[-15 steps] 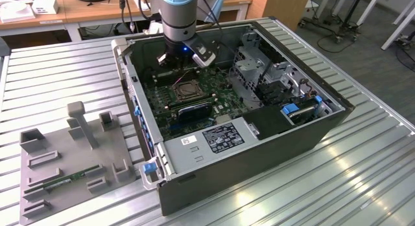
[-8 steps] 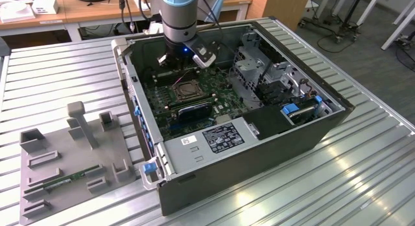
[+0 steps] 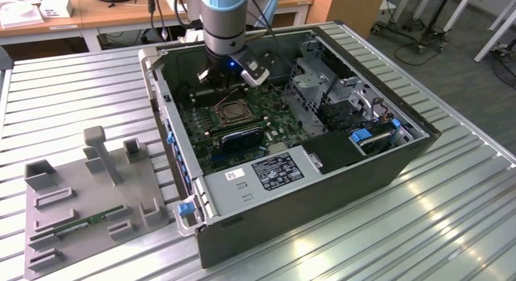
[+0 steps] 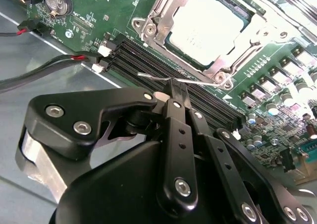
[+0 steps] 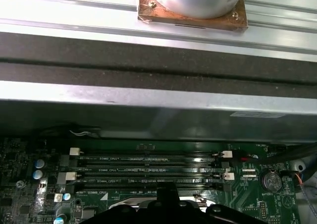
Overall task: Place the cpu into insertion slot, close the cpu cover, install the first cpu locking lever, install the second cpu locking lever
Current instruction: 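Install the first cpu locking lever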
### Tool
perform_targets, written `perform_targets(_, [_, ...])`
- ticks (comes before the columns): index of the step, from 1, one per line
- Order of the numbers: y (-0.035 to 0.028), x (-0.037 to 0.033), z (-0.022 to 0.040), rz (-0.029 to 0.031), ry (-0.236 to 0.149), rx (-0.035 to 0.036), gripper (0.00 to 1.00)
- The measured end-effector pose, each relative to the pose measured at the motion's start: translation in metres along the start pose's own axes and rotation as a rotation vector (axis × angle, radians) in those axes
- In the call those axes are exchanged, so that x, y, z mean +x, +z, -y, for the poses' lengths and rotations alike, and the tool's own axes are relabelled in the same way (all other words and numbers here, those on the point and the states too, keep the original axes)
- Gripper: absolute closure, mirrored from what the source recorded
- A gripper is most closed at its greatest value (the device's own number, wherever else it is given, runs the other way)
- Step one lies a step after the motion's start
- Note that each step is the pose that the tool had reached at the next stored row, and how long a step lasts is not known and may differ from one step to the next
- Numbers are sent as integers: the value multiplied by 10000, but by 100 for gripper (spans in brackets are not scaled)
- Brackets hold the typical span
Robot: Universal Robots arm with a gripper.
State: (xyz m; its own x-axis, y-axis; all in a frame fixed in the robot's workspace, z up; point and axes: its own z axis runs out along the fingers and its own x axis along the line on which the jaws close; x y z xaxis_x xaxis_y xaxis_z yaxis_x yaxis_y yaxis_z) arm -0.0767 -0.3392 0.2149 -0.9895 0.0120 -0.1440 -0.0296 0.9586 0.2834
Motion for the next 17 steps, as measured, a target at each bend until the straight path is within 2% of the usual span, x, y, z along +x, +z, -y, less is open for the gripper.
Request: perform_targets(17, [120, -62, 35, 0, 0, 1, 89])
